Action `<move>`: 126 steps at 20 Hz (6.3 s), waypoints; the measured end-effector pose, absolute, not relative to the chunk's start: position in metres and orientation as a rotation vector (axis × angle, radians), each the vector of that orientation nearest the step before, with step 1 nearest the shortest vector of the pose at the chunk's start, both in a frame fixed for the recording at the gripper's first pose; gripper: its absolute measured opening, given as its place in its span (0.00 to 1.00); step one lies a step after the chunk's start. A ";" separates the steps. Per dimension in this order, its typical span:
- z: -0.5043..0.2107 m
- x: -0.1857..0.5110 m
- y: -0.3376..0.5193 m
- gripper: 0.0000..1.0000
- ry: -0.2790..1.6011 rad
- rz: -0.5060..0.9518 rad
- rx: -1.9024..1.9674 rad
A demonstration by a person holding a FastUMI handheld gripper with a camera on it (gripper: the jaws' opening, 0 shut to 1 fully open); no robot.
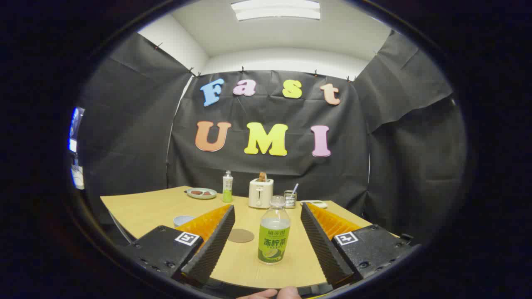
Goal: Take the bottle from table, then pour the juice into the cup, finally place the bottle on the coaster
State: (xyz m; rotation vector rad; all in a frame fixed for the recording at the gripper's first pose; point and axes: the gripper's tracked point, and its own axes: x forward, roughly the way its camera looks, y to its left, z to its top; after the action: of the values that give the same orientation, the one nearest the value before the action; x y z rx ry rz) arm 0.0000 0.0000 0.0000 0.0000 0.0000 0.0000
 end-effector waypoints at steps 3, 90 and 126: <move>0.000 0.001 -0.001 1.00 0.001 -0.002 0.003; -0.042 0.120 0.027 0.74 0.250 0.059 -0.480; 0.016 0.144 0.054 0.74 -0.031 -0.103 -1.544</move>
State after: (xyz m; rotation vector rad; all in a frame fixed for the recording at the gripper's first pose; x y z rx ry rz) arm 0.1437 0.0536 0.0162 -1.5439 -0.0312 -0.1034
